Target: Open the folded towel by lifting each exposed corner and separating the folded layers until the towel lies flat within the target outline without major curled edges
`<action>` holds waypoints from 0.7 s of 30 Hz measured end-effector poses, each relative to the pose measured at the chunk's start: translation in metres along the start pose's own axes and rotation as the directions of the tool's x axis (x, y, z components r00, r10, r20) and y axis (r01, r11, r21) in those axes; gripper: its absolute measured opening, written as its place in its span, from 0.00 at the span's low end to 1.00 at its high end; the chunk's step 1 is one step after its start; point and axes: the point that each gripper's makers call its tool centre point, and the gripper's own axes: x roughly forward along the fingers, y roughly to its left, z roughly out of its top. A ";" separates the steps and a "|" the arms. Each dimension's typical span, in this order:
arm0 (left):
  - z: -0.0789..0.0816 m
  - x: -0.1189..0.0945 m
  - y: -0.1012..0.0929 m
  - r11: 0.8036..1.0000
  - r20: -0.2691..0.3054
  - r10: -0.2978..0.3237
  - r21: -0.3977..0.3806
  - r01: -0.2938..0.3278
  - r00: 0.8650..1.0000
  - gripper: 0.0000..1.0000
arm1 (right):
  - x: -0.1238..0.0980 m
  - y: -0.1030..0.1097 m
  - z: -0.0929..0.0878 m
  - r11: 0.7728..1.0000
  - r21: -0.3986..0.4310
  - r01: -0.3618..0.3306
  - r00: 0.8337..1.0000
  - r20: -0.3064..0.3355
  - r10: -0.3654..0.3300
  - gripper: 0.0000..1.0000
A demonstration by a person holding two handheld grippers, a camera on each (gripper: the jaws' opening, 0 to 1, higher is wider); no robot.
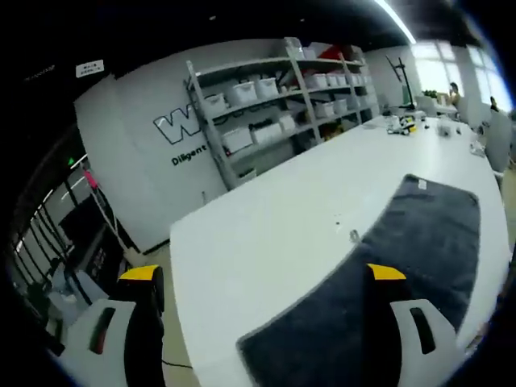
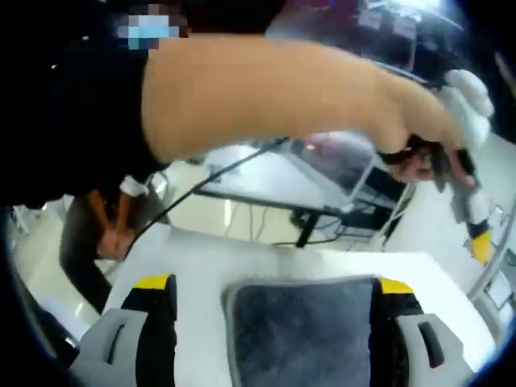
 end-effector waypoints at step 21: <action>-0.007 -0.079 -0.042 0.989 0.189 0.088 -0.135 -0.063 0.978 1.00 | -0.172 -0.127 -0.014 0.930 0.113 0.351 0.933 0.039 -0.357 1.00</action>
